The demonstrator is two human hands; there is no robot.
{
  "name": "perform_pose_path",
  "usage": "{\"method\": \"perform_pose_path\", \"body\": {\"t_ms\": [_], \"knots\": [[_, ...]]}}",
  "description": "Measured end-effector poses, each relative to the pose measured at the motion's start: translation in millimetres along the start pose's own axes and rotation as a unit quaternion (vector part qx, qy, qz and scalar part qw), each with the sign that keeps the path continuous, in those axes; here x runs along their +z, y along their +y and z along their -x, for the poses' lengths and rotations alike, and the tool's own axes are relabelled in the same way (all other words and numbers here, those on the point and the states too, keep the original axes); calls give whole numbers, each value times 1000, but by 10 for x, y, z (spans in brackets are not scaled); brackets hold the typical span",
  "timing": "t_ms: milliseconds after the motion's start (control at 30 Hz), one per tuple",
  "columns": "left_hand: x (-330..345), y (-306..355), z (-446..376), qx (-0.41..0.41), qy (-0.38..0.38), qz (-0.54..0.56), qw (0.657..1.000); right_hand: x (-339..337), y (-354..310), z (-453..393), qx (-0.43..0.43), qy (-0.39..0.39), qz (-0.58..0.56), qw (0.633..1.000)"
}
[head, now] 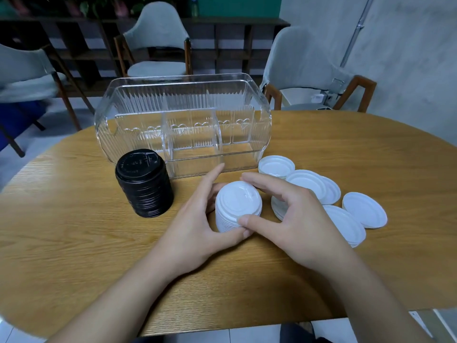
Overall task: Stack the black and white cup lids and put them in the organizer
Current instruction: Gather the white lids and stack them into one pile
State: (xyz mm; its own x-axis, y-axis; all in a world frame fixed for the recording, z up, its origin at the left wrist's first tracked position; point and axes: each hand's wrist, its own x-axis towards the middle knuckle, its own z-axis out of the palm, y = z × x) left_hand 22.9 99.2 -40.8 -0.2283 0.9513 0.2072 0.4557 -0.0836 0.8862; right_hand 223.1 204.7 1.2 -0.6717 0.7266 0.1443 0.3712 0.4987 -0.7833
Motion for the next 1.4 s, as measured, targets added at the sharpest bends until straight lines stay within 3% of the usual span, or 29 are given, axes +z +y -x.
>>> {"method": "perform_pose_path", "body": {"t_ms": [433, 1000, 1233, 1400], "knots": [[55, -47, -1, -15, 24, 36, 999, 202, -176, 73, 12, 120, 107, 987], [15, -52, -17, -18, -8, 24, 1000, 55, -102, -45, 26, -13, 21, 999], [29, -36, 1, -20, 1, 23, 1000, 255, -175, 34, 16, 91, 85, 992], [34, -24, 15, -14, 11, -17, 1000, 281, -176, 61, 13, 104, 83, 991]]}}
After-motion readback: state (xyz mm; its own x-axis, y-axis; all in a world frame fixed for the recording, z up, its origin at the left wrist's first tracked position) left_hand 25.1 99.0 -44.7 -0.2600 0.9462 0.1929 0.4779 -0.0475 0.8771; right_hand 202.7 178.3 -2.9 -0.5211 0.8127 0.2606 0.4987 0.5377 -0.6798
